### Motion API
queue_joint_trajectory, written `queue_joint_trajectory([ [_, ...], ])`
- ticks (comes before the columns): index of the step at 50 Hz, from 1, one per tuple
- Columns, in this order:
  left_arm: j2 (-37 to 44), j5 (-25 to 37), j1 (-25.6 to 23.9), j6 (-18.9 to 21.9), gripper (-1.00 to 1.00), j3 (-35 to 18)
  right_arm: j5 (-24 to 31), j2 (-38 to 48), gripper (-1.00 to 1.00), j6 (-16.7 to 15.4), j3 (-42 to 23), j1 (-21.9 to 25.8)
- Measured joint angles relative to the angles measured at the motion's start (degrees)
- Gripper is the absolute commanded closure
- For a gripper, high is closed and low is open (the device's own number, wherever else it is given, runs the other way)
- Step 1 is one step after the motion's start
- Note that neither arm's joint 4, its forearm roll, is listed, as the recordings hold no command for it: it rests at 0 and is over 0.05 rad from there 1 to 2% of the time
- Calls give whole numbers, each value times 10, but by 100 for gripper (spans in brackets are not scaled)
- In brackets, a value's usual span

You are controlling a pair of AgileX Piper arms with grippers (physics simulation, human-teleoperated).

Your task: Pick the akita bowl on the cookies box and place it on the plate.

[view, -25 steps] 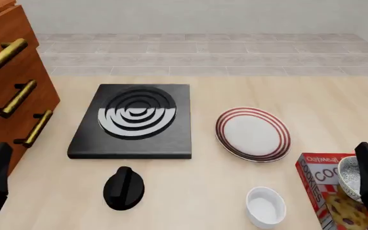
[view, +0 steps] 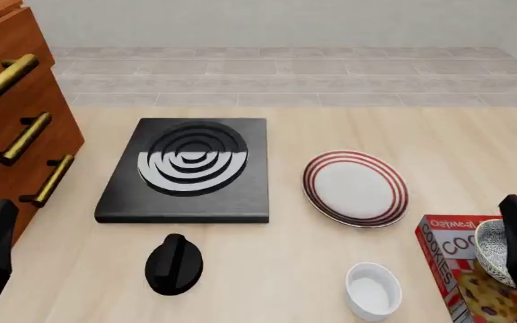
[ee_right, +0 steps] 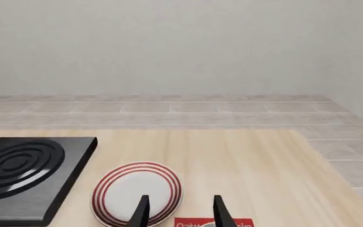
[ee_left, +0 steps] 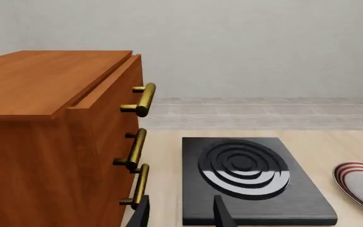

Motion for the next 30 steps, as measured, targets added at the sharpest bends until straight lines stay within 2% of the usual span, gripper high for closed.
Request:
queue_joint_trajectory([
  [8,0,0,0,0,-100,0,75,7,-100,6,-80,-8],
  [19,0,0,0,0,-100,0,224,42,-100,-41,-245,-39],
  [30,0,0,0,0,-100,0,377,90,-100,-51,-394,-84],
])
